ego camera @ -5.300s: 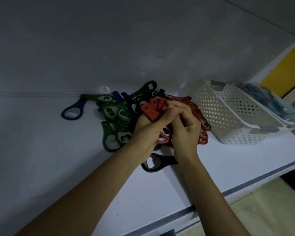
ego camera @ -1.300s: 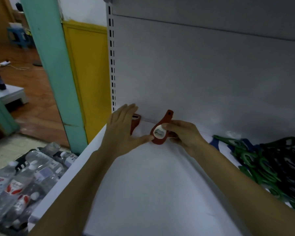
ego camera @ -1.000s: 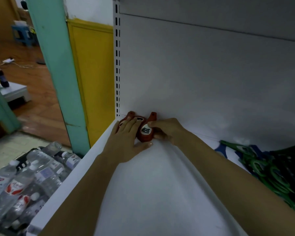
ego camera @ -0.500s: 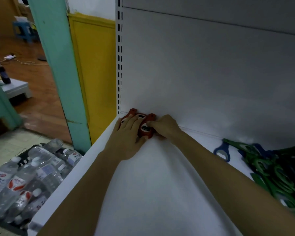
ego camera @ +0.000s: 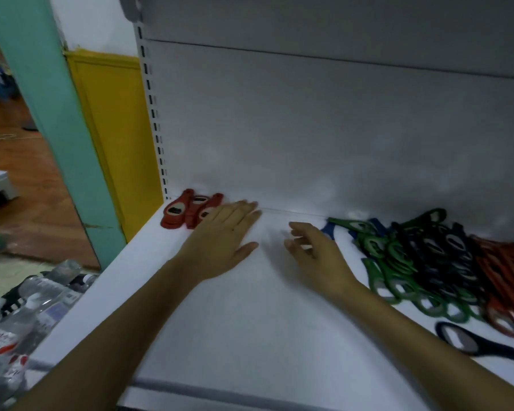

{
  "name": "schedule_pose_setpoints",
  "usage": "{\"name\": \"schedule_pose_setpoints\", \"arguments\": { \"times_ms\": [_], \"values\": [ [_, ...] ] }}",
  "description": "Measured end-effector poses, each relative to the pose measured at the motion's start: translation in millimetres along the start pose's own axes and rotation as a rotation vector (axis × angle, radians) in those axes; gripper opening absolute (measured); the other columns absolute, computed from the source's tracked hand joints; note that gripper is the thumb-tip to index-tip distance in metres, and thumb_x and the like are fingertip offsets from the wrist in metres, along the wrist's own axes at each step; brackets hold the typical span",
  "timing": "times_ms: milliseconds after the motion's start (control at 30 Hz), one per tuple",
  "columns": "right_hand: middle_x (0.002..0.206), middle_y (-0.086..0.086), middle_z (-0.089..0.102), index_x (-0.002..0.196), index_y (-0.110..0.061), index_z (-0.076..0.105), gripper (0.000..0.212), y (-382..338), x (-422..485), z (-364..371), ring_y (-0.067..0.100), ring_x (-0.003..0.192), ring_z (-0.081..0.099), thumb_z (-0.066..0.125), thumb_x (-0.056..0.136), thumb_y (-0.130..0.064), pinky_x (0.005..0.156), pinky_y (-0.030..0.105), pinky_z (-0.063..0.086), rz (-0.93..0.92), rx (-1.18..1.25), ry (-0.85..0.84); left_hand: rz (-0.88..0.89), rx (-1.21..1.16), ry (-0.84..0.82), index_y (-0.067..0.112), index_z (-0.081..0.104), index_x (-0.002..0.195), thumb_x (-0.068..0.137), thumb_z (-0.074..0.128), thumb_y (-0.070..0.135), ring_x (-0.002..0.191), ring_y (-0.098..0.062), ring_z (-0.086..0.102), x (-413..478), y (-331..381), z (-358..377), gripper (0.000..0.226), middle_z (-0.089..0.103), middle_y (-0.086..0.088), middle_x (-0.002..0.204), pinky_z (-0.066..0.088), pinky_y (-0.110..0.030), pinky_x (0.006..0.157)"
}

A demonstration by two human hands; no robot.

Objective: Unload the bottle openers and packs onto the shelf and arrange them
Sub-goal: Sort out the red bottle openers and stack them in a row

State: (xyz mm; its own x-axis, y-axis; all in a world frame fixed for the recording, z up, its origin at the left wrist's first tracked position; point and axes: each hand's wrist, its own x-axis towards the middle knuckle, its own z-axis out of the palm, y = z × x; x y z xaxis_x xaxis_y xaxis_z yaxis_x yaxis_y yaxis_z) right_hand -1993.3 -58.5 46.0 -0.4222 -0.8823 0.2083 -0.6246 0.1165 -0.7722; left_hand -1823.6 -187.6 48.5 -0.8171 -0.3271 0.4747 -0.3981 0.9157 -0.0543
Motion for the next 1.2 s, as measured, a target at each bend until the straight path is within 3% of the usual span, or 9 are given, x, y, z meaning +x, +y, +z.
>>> {"name": "schedule_pose_setpoints", "arguments": {
  "times_ms": [100,167,300,467,600,700,867,1033,1200],
  "values": [
    [0.115,-0.004,0.059,0.124,-0.015,0.055,0.028,23,-30,-39,0.013,0.104,0.058,0.054,0.095,-0.014,0.085,0.015,0.043,-0.05,-0.003,0.13,0.202,-0.076,0.093,0.004,0.051,0.132,0.091,0.057,0.035,0.128,-0.03,0.047,33,66,7,0.052,0.052,-0.015,0.136,0.033,-0.047,0.109],
    [0.111,-0.002,0.062,0.12,-0.012,0.057,0.027,39,-47,-70,0.014,0.1,0.06,0.053,0.094,-0.006,0.084,0.013,0.044,-0.083,-0.027,0.234,0.301,-0.142,0.139,0.005,0.051,0.131,0.092,0.048,0.039,0.125,-0.028,0.05,57,114,16,0.052,0.055,-0.013,0.134,0.036,-0.043,0.108],
    [0.114,0.002,0.065,0.121,-0.007,0.061,0.031,76,-81,-138,0.012,0.102,0.06,0.05,0.093,0.0,0.086,0.009,0.042,-0.043,-0.194,0.47,0.327,-0.343,0.168,0.006,0.05,0.134,0.09,0.056,0.037,0.123,-0.025,0.051,97,202,38,0.054,0.054,-0.01,0.134,0.036,-0.037,0.105],
    [0.115,0.013,0.066,0.118,-0.002,0.062,0.028,118,-97,-200,0.027,0.107,0.059,0.049,0.093,-0.008,0.094,0.04,0.046,0.128,-0.385,0.603,0.297,-0.41,0.098,0.006,0.044,0.138,0.086,0.059,0.042,0.126,-0.026,0.046,127,277,61,0.064,0.052,-0.01,0.136,0.03,-0.038,0.108],
    [0.108,0.015,0.065,0.108,-0.005,0.063,0.031,139,-97,-219,0.032,0.102,0.058,0.055,0.091,-0.029,0.086,0.043,0.045,0.299,-0.62,0.615,0.287,-0.446,0.064,0.011,0.05,0.134,0.088,0.058,0.038,0.127,-0.024,0.044,141,300,74,0.054,0.053,-0.005,0.135,0.031,-0.037,0.107],
    [0.113,0.013,0.061,0.113,-0.007,0.062,0.04,150,-100,-214,0.03,0.104,0.055,0.061,0.087,-0.038,0.087,0.039,0.043,0.366,-0.644,0.53,0.276,-0.509,0.09,0.013,0.06,0.123,0.086,0.061,0.03,0.119,-0.023,0.05,143,301,82,0.041,0.059,-0.002,0.124,0.037,-0.036,0.1],
    [0.112,0.012,0.059,0.114,-0.006,0.063,0.034,156,-99,-212,0.029,0.103,0.053,0.062,0.087,-0.027,0.089,0.04,0.043,0.355,-0.625,0.549,0.233,-0.655,0.158,0.009,0.067,0.108,0.084,0.063,0.018,0.104,-0.024,0.057,145,296,87,0.026,0.065,-0.004,0.107,0.047,-0.038,0.089],
    [0.095,0.013,0.062,0.092,-0.001,0.063,0.017,153,-98,-210,0.03,0.083,0.057,0.051,0.089,-0.014,0.07,0.039,0.045,0.35,-0.655,0.606,0.236,-0.719,0.187,0.009,0.067,0.105,0.085,0.059,0.016,0.098,-0.022,0.057,143,296,86,0.023,0.066,-0.002,0.101,0.048,-0.031,0.082],
    [0.097,0.011,0.059,0.086,-0.004,0.067,0.019,151,-95,-208,0.029,0.091,0.052,0.058,0.087,-0.021,0.079,0.037,0.036,0.341,-0.824,0.662,0.238,-0.773,0.144,0.01,0.067,0.106,0.088,0.051,0.022,0.093,-0.019,0.059,141,296,82,0.026,0.065,-0.001,0.1,0.053,-0.038,0.071]
  ]
}}
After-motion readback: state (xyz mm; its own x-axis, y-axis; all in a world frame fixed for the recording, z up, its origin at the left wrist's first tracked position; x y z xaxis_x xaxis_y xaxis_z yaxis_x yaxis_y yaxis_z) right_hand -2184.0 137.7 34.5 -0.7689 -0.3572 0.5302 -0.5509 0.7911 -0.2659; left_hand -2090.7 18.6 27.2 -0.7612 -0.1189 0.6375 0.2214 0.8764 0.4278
